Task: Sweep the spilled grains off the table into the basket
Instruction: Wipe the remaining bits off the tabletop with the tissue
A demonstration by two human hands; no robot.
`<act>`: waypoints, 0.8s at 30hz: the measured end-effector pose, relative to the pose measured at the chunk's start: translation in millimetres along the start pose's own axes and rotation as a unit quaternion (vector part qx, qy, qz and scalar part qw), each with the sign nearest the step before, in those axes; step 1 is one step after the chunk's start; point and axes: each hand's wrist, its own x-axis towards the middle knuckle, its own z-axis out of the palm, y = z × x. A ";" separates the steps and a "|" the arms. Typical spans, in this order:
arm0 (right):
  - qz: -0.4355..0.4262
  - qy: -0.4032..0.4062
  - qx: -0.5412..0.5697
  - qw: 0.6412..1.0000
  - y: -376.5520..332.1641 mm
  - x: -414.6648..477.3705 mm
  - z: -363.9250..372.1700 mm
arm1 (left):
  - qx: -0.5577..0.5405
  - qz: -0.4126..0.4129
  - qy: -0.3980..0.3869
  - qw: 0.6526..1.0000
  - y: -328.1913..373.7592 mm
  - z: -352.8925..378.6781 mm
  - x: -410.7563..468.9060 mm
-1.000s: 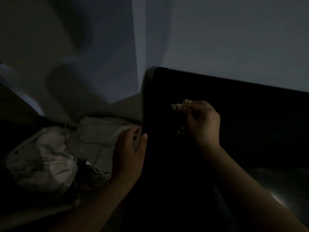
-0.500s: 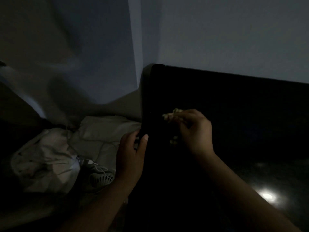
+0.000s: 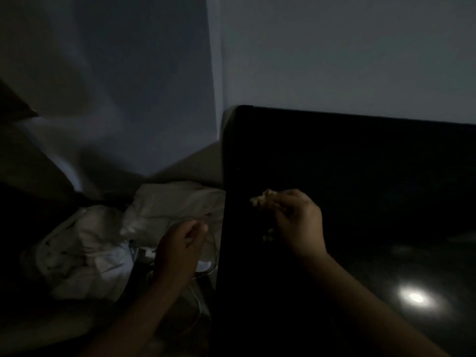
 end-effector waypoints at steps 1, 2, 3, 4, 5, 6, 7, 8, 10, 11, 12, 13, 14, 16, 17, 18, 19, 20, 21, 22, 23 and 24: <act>0.009 0.032 -0.020 0.999 0.0 2.7 4.0 | 0.000 -0.002 -0.006 1.000 -3.1 -3.7 -4.5; 0.012 0.053 -0.056 0.997 -0.5 1.2 11.6 | 0.000 -0.005 -0.013 1.000 -5.2 -7.2 -9.2; 0.007 0.060 -0.091 0.994 -1.6 -5.7 20.1 | 0.002 -0.003 -0.018 1.000 -6.9 -10.0 -13.5; -0.001 0.054 -0.116 0.992 -4.0 -18.3 28.4 | 0.010 -0.006 -0.023 1.000 -7.7 -12.7 -18.0; -0.011 0.037 -0.127 0.991 -7.2 -34.8 34.2 | 0.020 -0.008 -0.027 0.999 -8.6 -15.1 -22.3; -0.018 0.014 -0.123 0.992 -11.6 -53.5 35.5 | 0.034 -0.013 -0.030 0.999 -9.3 -17.7 -27.0; -0.021 -0.010 -0.111 0.994 -15.8 -73.0 32.8 | 0.049 -0.015 -0.035 0.998 -9.9 -20.6 -31.8; -0.024 -0.033 -0.097 0.994 -19.8 -91.4 27.7 | 0.061 -0.017 -0.041 0.997 -9.9 -23.5 -36.4; -0.029 -0.083 -0.060 0.994 -26.1 -117.0 14.0 | 0.077 -0.018 -0.057 0.995 -10.7 -29.2 -46.0; -0.022 -0.108 -0.039 0.993 -29.5 -121.4 6.3 | 0.083 -0.018 -0.066 0.994 -11.5 -32.4 -51.2; -0.014 -0.124 -0.020 0.992 -31.7 -120.7 -0.7 | 0.086 -0.017 -0.079 0.993 -12.2 -35.7 -56.3; -0.009 -0.113 -0.009 0.994 -34.2 -115.4 -6.4 | 0.089 -0.013 -0.094 0.992 -14.6 -38.5 -61.3; -0.005 -0.076 -0.002 0.997 -36.0 -107.1 -10.9 | 0.097 -0.007 -0.108 0.989 -16.8 -40.6 -66.1; 0.027 0.001 0.002 1.000 -34.3 -87.1 -14.0 | 0.113 0.011 -0.111 0.987 -20.6 -44.4 -76.0; 0.052 0.019 0.002 0.998 -32.0 -80.0 -11.4 | 0.115 0.017 -0.110 0.987 -21.0 -45.7 -80.6; 0.067 0.030 -0.006 0.997 -28.5 -77.4 -6.9 | 0.113 0.017 -0.113 0.987 -20.0 -46.9 -85.4; 0.065 0.039 -0.022 0.997 -24.4 -79.5 -0.1 | 0.109 0.020 -0.114 0.987 -20.1 -47.6 -90.2; 0.054 0.044 -0.042 0.997 -20.9 -85.8 7.1 | 0.106 0.021 -0.114 0.988 -19.5 -48.8 -94.7; 0.040 0.040 -0.062 0.996 -22.0 -96.4 13.1 | 0.103 0.025 -0.113 0.988 -20.1 -50.0 -99.1; 0.027 0.027 -0.081 0.996 -24.7 -110.3 18.0 | 0.101 0.029 -0.112 0.988 -20.8 -51.5 -103.0; 0.008 0.013 -0.096 0.995 -26.2 -126.2 21.6 | 0.100 0.034 -0.112 0.988 -23.2 -52.8 -106.7; -0.013 0.002 -0.101 0.995 -29.2 -142.1 23.8 | 0.105 0.036 -0.112 0.988 -24.1 -53.7 -110.1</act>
